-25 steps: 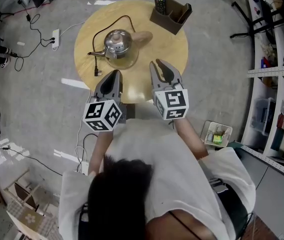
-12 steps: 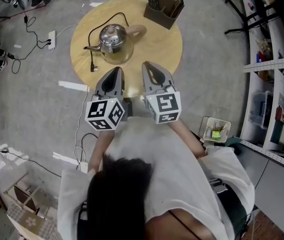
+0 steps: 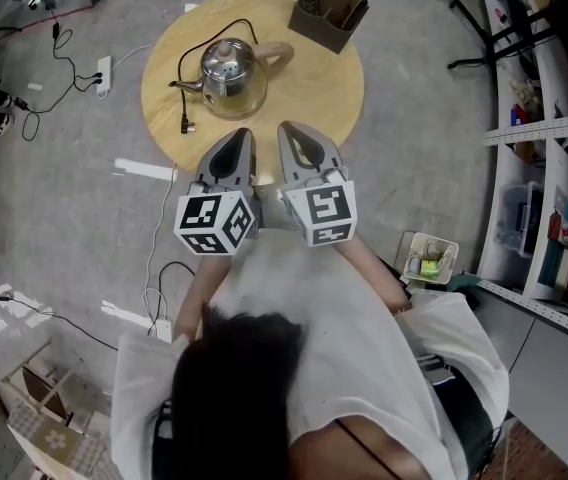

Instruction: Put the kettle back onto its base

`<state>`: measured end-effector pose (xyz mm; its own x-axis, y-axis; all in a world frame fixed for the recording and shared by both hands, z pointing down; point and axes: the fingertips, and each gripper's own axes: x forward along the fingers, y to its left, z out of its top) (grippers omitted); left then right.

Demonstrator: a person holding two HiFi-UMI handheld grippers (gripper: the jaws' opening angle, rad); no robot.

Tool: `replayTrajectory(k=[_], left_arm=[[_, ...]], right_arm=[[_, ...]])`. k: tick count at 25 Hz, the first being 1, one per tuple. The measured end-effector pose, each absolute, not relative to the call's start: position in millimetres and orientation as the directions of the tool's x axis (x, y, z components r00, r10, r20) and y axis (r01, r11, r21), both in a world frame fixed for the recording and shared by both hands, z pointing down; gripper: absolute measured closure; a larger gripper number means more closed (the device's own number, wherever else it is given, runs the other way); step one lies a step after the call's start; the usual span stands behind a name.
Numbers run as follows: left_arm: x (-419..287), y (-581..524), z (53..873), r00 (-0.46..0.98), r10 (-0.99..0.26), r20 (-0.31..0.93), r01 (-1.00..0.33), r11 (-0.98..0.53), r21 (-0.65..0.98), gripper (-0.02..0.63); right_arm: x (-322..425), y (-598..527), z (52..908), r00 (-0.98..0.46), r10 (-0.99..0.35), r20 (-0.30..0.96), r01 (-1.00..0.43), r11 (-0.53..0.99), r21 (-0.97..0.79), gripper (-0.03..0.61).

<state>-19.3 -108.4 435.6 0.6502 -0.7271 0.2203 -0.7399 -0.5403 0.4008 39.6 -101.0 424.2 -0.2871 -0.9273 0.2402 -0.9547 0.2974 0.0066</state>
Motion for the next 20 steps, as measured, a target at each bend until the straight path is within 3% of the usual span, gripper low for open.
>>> replayTrajectory(k=[20], left_arm=[[-18.5,-91.4,440.8,0.641,-0.729,0.239,-0.753,-0.537,0.38,0.58]], right_arm=[[29.3,-91.3,437.3,-0.321,-0.906,0.275,-0.945,0.327,-0.025,0.552]])
